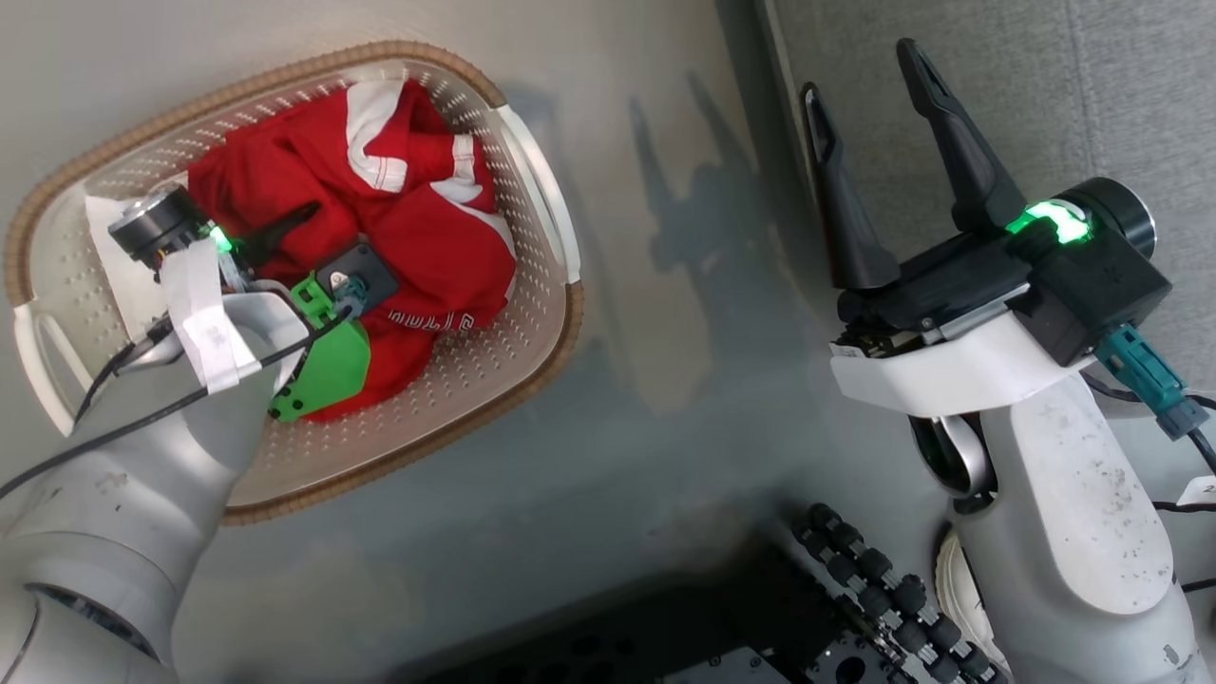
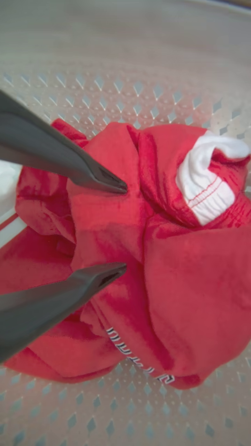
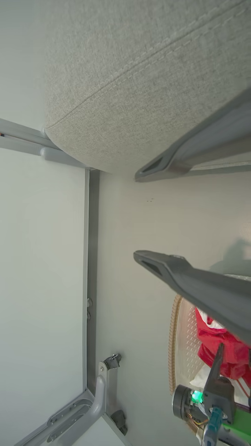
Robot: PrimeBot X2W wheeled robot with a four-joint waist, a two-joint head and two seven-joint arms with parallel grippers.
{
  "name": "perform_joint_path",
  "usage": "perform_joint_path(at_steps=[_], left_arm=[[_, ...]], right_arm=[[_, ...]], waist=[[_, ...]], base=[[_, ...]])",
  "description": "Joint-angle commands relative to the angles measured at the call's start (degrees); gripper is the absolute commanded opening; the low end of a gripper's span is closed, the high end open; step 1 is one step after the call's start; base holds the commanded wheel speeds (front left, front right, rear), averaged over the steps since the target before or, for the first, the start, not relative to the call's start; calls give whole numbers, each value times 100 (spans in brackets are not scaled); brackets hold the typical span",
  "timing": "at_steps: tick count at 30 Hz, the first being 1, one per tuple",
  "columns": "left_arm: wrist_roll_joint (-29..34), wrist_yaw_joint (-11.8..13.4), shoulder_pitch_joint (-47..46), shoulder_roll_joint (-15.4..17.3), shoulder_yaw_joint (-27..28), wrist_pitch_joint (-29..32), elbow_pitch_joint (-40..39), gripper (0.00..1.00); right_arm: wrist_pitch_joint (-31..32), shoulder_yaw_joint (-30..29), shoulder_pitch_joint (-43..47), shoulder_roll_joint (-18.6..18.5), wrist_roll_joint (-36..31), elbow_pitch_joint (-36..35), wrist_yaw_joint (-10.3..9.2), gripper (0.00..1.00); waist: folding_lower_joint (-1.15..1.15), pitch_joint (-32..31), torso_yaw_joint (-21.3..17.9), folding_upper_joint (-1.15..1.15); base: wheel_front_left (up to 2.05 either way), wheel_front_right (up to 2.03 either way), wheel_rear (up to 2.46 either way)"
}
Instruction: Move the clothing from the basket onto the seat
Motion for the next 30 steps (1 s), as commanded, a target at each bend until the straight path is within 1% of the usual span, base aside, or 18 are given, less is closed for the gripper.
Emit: perform_joint_path(at_steps=[1, 8, 15, 21, 22, 23, 24, 27, 30], left_arm=[[-61, -9, -158, 70, -89, 51, 32, 100], [-274, -9, -486, 100, -525, 369, 126, 100], [-590, -9, -598, 3, -936, 656, 156, 100], [-809, -9, -627, 31, -1232, 1017, 173, 100], [-886, -9, -645, 36, -1247, 1116, 177, 75], [-924, -9, -659, 37, -1272, 1182, 178, 43], [-922, -9, -663, 33, -1318, 1253, 179, 0], [-975, -9, -690, 8, -1411, 1257, 179, 0], [-1082, -9, -716, -76, -1500, 1068, 155, 0]], right_arm=[[-14, -22, -66, -15, -28, -53, -2, 100], [-14, -63, 29, -15, -74, -178, -2, 100], [-14, -109, 101, -15, -116, -311, -2, 100], [-14, -118, 124, -15, -150, -419, -2, 100], [-14, -127, 124, -15, -156, -441, -2, 100], [-13, -135, 124, -15, -164, -457, -2, 100], [-14, -138, 126, -15, -172, -471, -2, 100], [-14, -144, 119, -15, -180, -497, -2, 100], [-14, -143, 91, -15, -197, -491, -2, 100]], waist=[[-1, 229, 3, 0], [-1, 498, 47, 0], [-1, 667, 114, 0], [-1, 736, 137, 0], [-1, 745, 143, 0], [-1, 751, 149, 0], [-1, 753, 155, 0], [-1, 747, 178, 0], [-1, 651, 237, 0]], base=[[0, 0, 0], [0, 0, 0], [0, 0, 0], [0, 0, 0], [0, 0, 0], [0, 0, 0], [0, 0, 0], [0, 0, 0], [0, 0, 0]])
